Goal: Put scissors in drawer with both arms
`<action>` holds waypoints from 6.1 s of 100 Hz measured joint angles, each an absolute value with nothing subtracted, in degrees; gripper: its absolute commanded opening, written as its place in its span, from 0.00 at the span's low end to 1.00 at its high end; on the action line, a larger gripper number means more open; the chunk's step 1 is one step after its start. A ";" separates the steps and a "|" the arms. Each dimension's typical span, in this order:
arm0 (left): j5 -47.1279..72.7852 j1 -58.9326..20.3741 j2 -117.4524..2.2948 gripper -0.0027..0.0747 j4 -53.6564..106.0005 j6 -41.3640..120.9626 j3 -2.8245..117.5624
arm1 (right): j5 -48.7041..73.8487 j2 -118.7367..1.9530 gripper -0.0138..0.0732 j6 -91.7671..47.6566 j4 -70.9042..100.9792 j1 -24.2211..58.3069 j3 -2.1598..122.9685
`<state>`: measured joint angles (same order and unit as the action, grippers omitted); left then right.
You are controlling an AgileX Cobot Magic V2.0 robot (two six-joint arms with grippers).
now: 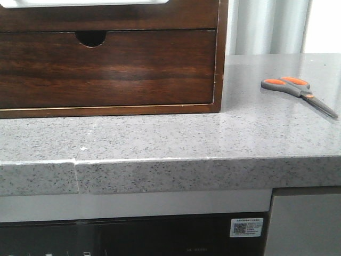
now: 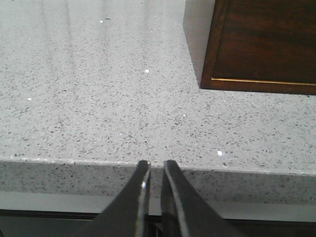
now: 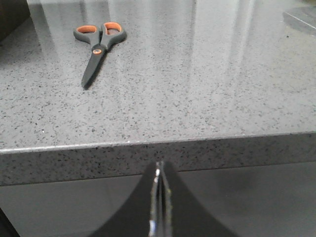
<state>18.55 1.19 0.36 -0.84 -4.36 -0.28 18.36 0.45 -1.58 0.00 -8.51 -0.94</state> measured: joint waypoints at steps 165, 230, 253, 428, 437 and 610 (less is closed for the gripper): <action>13.15 1.19 0.36 0.04 -2.15 -4.36 -0.28 | 14.89 0.45 0.04 -1.58 0.92 -8.51 -0.94; 13.04 1.19 0.36 0.04 -2.15 -4.36 -0.28 | 13.21 0.45 0.04 -1.58 4.50 -8.51 -0.94; 11.96 1.19 0.36 0.04 -1.37 -4.36 -0.28 | 13.20 0.45 0.15 -1.58 5.40 -8.51 -0.94; -23.21 -0.26 -28.12 0.56 -43.12 -0.59 18.37 | 26.02 -20.14 0.04 -1.58 8.77 -2.96 21.69; -27.34 -2.86 -31.05 0.54 -46.79 -0.48 18.72 | 26.56 -20.14 0.04 -1.58 8.77 -2.96 21.22; -28.90 -15.51 -67.24 0.52 -50.45 23.07 32.81 | 28.37 -20.14 0.04 -1.58 8.81 -2.96 21.13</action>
<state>-28.90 -15.51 -67.24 -50.45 23.07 32.81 28.37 -20.14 -1.58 8.81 -2.96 21.13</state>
